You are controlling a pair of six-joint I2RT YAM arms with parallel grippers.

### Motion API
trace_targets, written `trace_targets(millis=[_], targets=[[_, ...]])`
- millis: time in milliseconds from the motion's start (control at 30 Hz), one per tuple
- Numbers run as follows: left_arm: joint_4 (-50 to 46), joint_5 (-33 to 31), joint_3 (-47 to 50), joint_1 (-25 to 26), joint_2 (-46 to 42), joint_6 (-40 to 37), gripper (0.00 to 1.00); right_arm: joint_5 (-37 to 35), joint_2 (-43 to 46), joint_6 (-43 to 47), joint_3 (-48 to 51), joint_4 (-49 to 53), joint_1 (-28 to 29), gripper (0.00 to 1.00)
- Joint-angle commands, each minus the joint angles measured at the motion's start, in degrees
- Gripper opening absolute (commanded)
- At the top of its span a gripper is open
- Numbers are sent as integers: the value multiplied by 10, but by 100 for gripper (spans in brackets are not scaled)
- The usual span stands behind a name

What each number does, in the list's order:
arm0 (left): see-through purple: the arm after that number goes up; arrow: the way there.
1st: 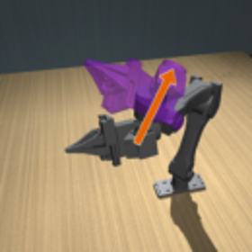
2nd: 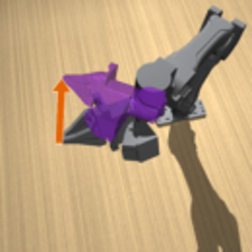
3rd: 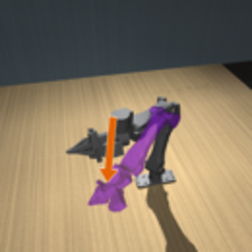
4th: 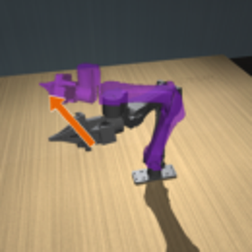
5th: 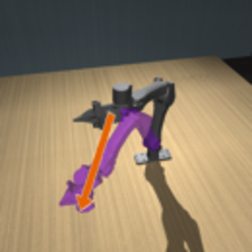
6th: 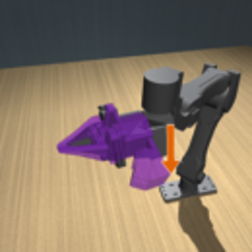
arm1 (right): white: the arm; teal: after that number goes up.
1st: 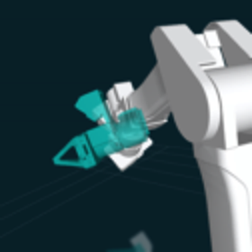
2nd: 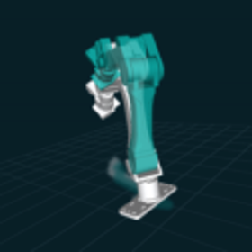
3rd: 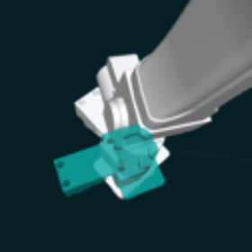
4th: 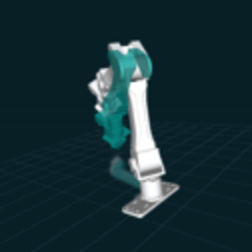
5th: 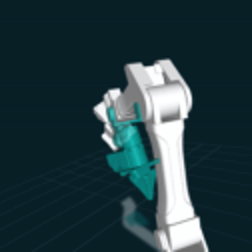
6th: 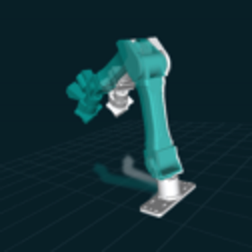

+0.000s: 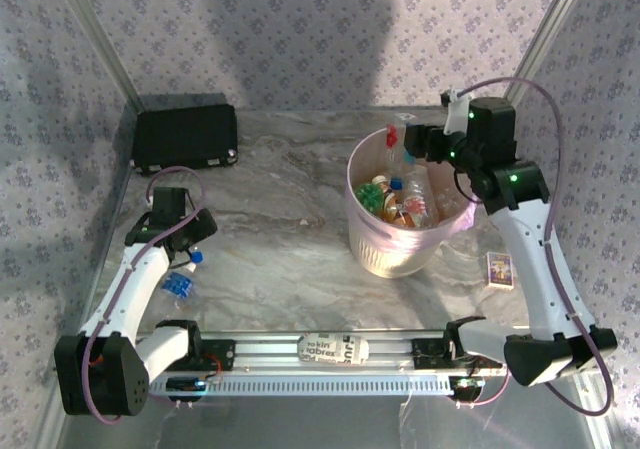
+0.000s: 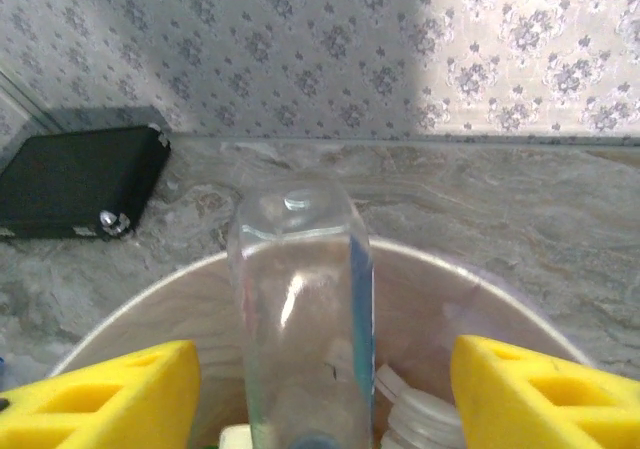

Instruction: Put the plastic bottles in the bin

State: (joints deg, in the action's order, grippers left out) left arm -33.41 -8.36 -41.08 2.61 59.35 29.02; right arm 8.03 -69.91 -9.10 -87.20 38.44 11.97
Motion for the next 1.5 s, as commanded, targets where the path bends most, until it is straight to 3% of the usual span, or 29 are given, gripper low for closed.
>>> trace_targets(millis=[0,267,400,767,967,1033,1267,1467], targets=[[4,6,3,-6,-3,-4,92,-5,-37,15,-63,31,-3,57],[-2,10,6,-5,-18,-4,92,-4,-162,23,-170,31,-3,46],[-11,12,3,-5,-17,-6,92,-5,-193,29,-179,36,3,41],[-15,20,7,-11,-1,-1,91,-17,-108,20,-5,3,24,39],[1,22,21,-11,3,10,92,1,-99,7,21,-11,18,39],[0,15,20,-11,6,10,92,7,-104,8,4,-6,14,43],[39,-4,25,-20,44,15,95,16,-99,10,-96,52,2,76],[68,0,28,-24,89,24,92,46,-58,-4,-105,82,-7,86]])
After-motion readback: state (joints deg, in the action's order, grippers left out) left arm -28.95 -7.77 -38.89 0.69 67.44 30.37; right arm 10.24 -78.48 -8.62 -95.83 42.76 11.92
